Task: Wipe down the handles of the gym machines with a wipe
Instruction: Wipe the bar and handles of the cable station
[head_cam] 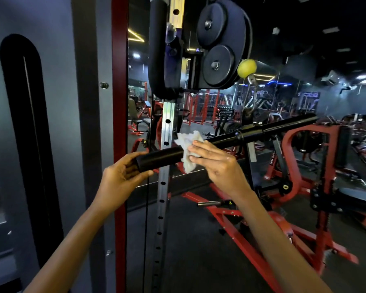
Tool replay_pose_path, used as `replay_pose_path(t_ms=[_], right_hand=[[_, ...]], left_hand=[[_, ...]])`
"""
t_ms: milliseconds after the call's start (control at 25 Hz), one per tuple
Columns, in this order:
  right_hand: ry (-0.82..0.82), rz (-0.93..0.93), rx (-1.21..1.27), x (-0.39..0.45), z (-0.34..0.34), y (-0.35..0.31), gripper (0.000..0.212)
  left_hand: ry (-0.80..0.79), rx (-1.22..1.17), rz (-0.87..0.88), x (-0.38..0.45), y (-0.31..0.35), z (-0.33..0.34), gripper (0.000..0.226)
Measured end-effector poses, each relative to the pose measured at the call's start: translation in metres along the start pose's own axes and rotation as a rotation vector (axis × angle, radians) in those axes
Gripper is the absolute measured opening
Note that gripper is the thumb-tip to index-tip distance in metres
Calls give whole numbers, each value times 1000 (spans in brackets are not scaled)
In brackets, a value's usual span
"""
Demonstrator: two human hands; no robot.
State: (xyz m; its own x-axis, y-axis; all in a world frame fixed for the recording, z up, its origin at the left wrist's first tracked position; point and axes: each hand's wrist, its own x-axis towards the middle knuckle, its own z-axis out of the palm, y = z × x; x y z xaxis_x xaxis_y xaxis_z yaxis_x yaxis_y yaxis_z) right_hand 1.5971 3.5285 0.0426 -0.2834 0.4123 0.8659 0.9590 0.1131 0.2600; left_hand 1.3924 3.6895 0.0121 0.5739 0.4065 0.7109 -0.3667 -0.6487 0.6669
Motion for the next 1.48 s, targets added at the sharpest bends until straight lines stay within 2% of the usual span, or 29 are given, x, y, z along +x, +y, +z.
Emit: replay_pose_path(t_ms=[400,520,600,680,760,840,920,1000,1200,1360,1480], right_hand=[[145,118,-232,-32,-54,101,20],[192,145,-143,-26,-40,89,19],[198,126,0,-15,-31,80,19],[225,162,141,6,-27,75,22],[269,221,235,35,-26,73,24],[316,245,270,67,-23,70,25],[345,230,281,102,-18,67,23],[367,223,301,139,-13,65,21],[434,237,346,229,-3,73,19],[515,255,333,276,15,80,19],[574,213,389,264,31,76,16]], left_hand=[[-8,55,-34,19,2,14,52],[-30,33,-61,22,10,24,46],[-22,0,-76,27,19,28,30],[15,42,-62,38,29,29,25],[114,117,-62,59,38,27,30],[253,143,-89,93,47,22,46],[353,112,-121,133,58,19,64],[396,63,-148,166,68,19,69],[341,-13,-113,188,58,34,30],[370,-8,-47,192,47,33,24],[368,-23,0,192,43,35,22]])
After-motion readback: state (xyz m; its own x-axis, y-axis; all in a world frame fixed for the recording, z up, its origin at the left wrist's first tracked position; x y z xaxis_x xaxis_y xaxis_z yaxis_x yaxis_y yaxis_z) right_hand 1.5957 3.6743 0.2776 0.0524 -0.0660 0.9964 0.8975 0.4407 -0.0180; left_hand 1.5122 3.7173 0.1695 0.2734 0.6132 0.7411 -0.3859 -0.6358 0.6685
